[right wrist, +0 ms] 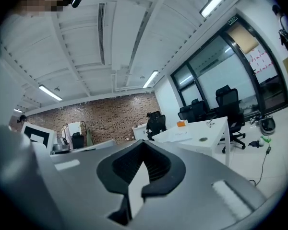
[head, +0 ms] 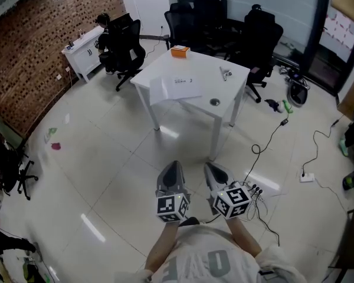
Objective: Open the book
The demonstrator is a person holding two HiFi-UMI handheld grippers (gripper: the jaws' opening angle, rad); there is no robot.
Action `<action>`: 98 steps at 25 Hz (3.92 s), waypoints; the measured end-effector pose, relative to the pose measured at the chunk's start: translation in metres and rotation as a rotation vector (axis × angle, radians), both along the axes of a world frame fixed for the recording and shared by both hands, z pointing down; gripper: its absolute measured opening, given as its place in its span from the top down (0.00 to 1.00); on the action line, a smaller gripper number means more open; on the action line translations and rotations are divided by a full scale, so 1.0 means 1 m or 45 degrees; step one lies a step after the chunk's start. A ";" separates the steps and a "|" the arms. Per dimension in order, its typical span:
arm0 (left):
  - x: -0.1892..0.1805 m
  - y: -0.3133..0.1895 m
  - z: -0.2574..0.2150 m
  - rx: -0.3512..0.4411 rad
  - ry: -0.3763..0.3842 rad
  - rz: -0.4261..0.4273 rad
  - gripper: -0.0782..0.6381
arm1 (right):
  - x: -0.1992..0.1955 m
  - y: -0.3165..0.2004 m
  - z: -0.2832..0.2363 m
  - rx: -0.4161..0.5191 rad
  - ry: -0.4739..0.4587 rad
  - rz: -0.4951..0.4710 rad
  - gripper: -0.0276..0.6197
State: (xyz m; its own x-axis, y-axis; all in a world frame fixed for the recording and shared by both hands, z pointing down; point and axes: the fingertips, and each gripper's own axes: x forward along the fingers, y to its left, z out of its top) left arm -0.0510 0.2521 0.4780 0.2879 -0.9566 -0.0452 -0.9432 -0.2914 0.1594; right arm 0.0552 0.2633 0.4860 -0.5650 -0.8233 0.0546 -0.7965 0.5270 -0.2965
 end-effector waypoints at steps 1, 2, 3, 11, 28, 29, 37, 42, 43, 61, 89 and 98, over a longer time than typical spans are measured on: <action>0.000 0.000 -0.001 0.002 0.000 -0.001 0.88 | 0.000 0.000 0.000 -0.002 -0.002 0.001 0.95; 0.000 0.000 -0.001 0.002 0.000 -0.001 0.88 | 0.000 0.000 0.000 -0.005 -0.003 0.002 0.95; 0.000 -0.001 -0.001 0.002 0.000 -0.001 0.88 | 0.000 -0.001 0.001 -0.009 -0.005 0.002 0.95; -0.008 -0.007 0.005 -0.022 0.061 -0.020 0.88 | -0.004 -0.009 0.013 -0.063 -0.039 0.010 0.95; -0.018 -0.179 0.030 -0.065 0.114 0.008 0.88 | -0.003 -0.162 0.036 -0.109 0.054 0.036 0.95; -0.022 -0.197 0.030 -0.076 0.119 0.002 0.88 | -0.005 -0.179 0.035 -0.115 0.057 0.034 0.95; -0.039 -0.343 0.030 -0.094 0.093 0.038 0.88 | -0.027 -0.320 0.043 -0.171 0.063 0.060 0.95; -0.060 -0.442 0.021 -0.092 0.092 0.044 0.88 | -0.044 -0.419 0.032 -0.171 0.051 0.066 0.95; -0.064 -0.460 0.018 -0.085 0.092 0.045 0.88 | -0.046 -0.438 0.029 -0.167 0.048 0.071 0.95; -0.051 -0.590 0.048 -0.179 0.017 0.139 0.88 | -0.051 -0.576 0.043 -0.224 0.065 0.139 0.95; -0.027 -0.605 0.093 -0.232 -0.124 0.131 0.88 | 0.019 -0.589 0.228 -0.840 0.361 0.239 0.84; -0.025 -0.596 0.090 -0.235 -0.132 0.121 0.88 | 0.021 -0.589 0.204 -0.776 0.354 0.273 0.95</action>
